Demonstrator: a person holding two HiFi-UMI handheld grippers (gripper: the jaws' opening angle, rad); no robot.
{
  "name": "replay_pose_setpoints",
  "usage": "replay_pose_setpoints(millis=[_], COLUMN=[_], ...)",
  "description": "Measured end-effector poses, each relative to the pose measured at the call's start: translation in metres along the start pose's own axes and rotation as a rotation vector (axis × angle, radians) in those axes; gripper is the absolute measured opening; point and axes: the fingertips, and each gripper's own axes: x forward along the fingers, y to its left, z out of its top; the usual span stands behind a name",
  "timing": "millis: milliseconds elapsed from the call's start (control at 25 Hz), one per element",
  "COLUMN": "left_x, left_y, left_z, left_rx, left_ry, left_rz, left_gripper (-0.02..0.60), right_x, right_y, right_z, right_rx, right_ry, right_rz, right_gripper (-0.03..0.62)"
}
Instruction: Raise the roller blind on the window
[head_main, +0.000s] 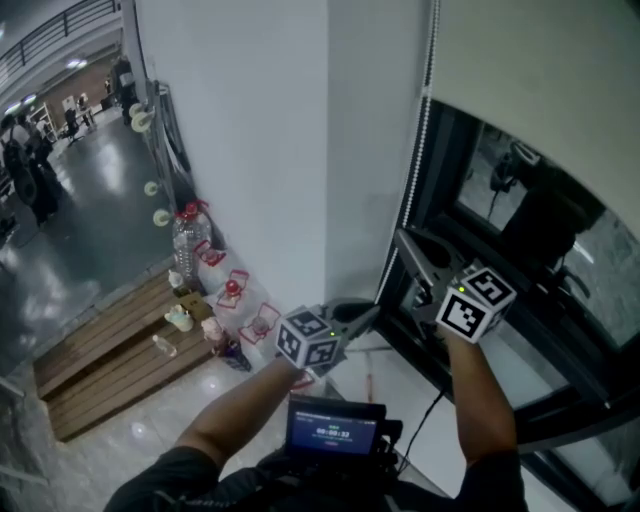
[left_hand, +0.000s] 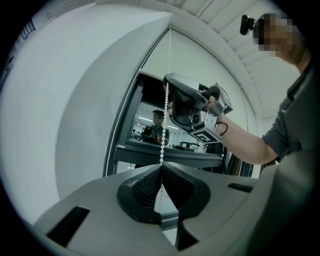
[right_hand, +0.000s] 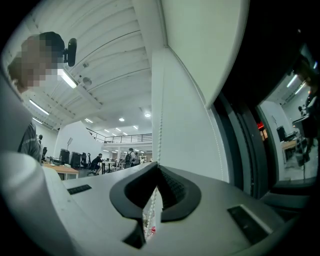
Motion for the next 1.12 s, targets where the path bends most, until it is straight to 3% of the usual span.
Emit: replay_pose_setpoints(millis=[80, 200, 360, 520, 720, 960, 1040, 1120], left_x=[-0.005, -0.022, -0.044, -0.043, -0.020, 0.003, 0.005, 0.006], left_y=[-0.002, -0.004, -0.010, -0.017, -0.028, -0.030, -0.027, -0.029], left_z=[-0.001, 0.015, 0.099, 0.193, 0.273, 0.313, 0.313, 0.312], left_rx=[-0.001, 0.007, 0.052, 0.097, 0.145, 0.163, 0.166, 0.182], left_ry=[0.009, -0.011, -0.156, -0.248, -0.299, -0.324, -0.333, -0.336], left_rz=[-0.004, 0.004, 0.024, 0.018, 0.010, 0.012, 0.021, 0.016], left_gripper=[0.001, 0.108, 0.108, 0.108, 0.108, 0.105, 0.006, 0.003], right_x=[-0.003, -0.009, -0.014, -0.010, -0.009, -0.003, -0.004, -0.004], right_y=[-0.002, -0.007, -0.009, -0.005, 0.000, 0.009, 0.009, 0.008], right_z=[0.001, 0.001, 0.002, 0.002, -0.001, 0.000, -0.002, -0.002], right_rx=[-0.001, -0.001, 0.002, 0.001, 0.000, -0.012, -0.012, -0.011], right_ry=[0.000, 0.008, -0.002, -0.001, -0.002, 0.003, 0.003, 0.001], right_rz=[-0.008, -0.018, -0.022, -0.010, 0.000, 0.009, 0.009, 0.008], right_gripper=[0.014, 0.014, 0.014, 0.014, 0.014, 0.014, 0.014, 0.014])
